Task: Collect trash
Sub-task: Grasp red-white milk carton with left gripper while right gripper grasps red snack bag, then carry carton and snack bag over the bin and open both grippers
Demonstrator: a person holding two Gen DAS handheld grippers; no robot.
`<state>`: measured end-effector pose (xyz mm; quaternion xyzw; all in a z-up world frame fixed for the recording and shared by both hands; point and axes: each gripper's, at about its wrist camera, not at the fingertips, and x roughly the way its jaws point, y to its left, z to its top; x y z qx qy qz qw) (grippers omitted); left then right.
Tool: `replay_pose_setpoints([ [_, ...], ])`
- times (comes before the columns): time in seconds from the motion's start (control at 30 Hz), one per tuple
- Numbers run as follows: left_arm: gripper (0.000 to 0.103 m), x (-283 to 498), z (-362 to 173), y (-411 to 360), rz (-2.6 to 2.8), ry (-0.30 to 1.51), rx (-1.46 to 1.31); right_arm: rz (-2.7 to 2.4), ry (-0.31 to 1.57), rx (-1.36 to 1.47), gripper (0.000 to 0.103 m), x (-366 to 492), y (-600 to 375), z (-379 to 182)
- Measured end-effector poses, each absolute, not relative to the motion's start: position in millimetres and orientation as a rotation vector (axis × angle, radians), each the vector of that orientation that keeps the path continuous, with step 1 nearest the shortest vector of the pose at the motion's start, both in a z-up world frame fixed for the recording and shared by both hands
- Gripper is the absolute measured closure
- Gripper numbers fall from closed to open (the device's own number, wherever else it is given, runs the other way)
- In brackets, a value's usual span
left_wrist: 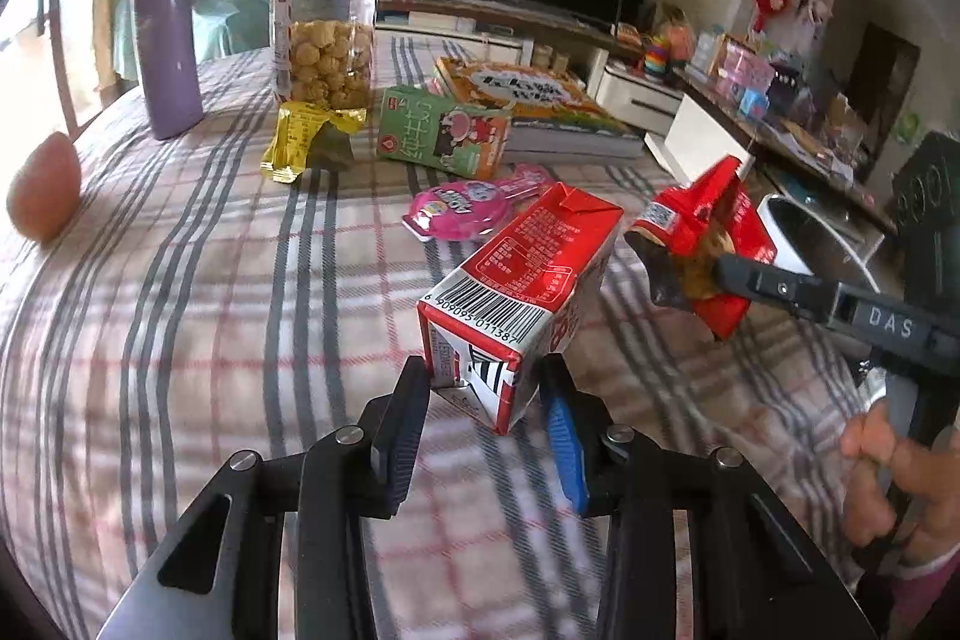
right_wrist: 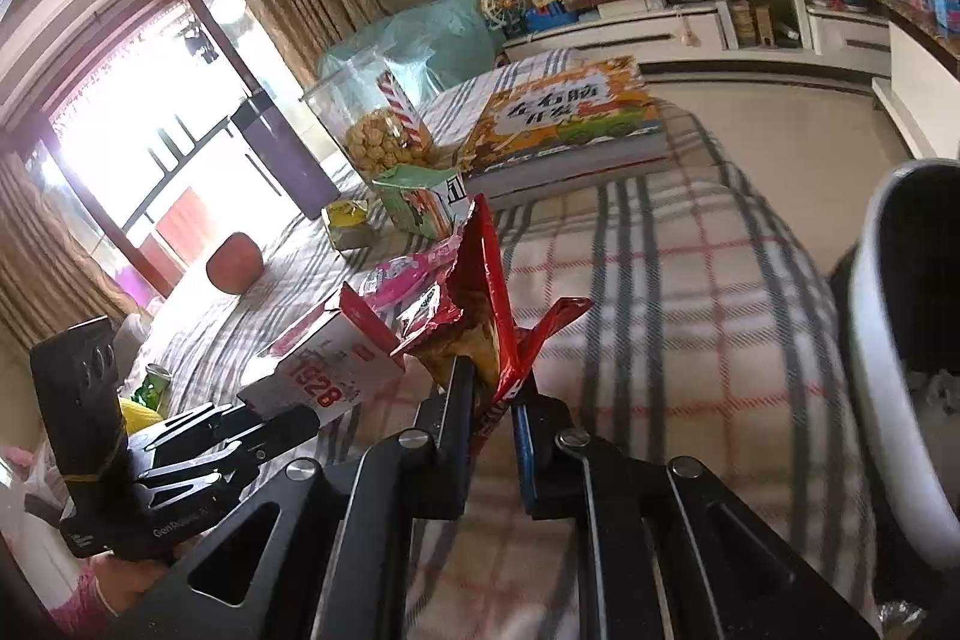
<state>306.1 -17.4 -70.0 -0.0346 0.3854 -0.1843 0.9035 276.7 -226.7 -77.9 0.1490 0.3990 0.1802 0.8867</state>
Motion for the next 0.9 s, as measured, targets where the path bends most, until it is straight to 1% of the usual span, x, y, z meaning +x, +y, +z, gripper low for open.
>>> replay_pose_setpoints([
  [0.2,0.067,278,-60,-30,-0.373,0.762,-0.089,0.345,0.804,0.292,0.091,250,-242,-70],
  [0.47,0.067,259,-57,-55,-0.413,0.775,-0.094,0.301,0.783,0.321,0.091,220,-270,-65],
  [0.9,0.067,256,-53,-108,-0.517,0.793,-0.063,0.212,0.745,0.378,0.091,189,-317,-58],
])
